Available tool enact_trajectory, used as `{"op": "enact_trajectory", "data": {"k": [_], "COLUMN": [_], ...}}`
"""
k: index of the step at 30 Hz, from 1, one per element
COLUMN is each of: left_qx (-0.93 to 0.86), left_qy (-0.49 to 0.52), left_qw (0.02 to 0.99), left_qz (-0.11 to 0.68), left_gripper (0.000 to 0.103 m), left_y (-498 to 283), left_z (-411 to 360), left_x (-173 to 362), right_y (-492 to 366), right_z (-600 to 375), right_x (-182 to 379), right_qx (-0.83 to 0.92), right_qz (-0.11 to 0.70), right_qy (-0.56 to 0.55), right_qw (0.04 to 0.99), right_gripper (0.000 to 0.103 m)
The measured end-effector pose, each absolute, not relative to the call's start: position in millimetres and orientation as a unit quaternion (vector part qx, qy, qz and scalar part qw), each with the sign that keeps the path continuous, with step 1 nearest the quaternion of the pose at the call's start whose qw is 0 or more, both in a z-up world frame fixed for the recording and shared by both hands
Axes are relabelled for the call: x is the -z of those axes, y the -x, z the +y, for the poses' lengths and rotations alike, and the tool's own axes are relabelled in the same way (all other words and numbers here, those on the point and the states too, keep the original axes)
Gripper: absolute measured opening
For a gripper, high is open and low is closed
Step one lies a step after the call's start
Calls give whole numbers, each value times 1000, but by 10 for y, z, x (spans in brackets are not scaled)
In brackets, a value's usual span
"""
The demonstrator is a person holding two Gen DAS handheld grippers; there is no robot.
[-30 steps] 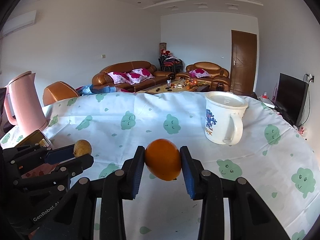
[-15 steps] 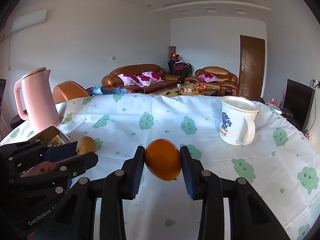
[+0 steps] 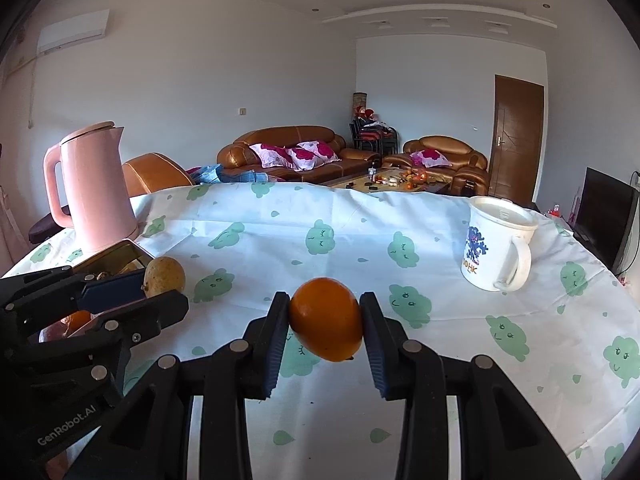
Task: Organize fruits
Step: 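Carry the orange in the right gripper while the left carries the brown fruit toward the tin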
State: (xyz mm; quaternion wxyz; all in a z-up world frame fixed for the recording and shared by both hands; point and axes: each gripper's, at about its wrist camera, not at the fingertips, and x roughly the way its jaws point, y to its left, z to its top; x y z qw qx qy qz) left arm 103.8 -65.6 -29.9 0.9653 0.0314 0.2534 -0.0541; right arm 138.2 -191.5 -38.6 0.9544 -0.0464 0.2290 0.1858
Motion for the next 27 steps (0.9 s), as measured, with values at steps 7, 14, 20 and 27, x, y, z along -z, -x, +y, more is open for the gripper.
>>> {"op": "enact_trajectory", "data": {"k": [7, 14, 20, 27], "left_qx": [44, 38, 30, 18], "left_qy": [-26, -23, -19, -16], "left_qw": [968, 970, 972, 974], "left_qz": [245, 240, 233, 226], "left_gripper": [28, 28, 28, 28], "left_y": [-939, -874, -831, -784], "left_z": [-517, -412, -333, -220], "left_x": [281, 266, 223, 176], "right_y": [-1335, -1289, -1247, -1202], "right_z": [-1758, -1621, -1523, -1427], "right_x": [386, 375, 335, 263], "right_qx": [-197, -208, -218, -228], "right_qz": [227, 225, 220, 211], "right_qy": [58, 65, 73, 81], "right_qw": [952, 950, 948, 947], "right_gripper": [38, 38, 38, 38]}}
